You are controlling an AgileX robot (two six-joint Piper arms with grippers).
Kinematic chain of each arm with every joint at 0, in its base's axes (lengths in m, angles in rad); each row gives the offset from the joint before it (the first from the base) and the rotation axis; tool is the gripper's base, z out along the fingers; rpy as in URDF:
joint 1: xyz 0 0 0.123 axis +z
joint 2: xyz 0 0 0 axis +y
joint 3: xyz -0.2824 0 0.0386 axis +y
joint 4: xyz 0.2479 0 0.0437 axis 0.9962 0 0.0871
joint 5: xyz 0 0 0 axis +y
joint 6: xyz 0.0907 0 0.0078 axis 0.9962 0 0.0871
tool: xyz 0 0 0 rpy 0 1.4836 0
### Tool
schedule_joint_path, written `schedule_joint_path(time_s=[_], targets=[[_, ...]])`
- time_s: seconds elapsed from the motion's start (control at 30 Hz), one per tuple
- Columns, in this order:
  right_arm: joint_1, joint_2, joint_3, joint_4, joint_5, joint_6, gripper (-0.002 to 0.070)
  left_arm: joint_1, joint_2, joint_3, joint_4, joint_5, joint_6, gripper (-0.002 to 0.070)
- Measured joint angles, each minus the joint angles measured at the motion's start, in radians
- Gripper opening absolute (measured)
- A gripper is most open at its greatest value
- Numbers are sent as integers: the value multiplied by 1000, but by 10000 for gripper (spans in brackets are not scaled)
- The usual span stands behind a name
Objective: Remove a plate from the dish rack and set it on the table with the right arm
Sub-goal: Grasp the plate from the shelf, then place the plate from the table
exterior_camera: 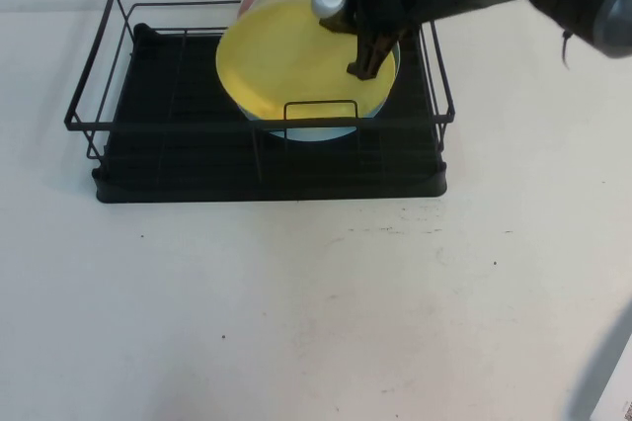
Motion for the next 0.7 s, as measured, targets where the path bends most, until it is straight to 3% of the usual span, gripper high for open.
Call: schedule_joint_path(time_s=[0.37, 0.5, 0.7], targets=[[-1, -162, -2, -6, 81, 87, 83, 0, 0, 0, 0, 0, 0, -4], [13, -238, -2, -82, 154, 267, 83, 0, 0, 0, 0, 0, 0, -4], [73, -383, 56, -239, 231, 709, 83, 0, 0, 0, 0, 0, 0, -4]])
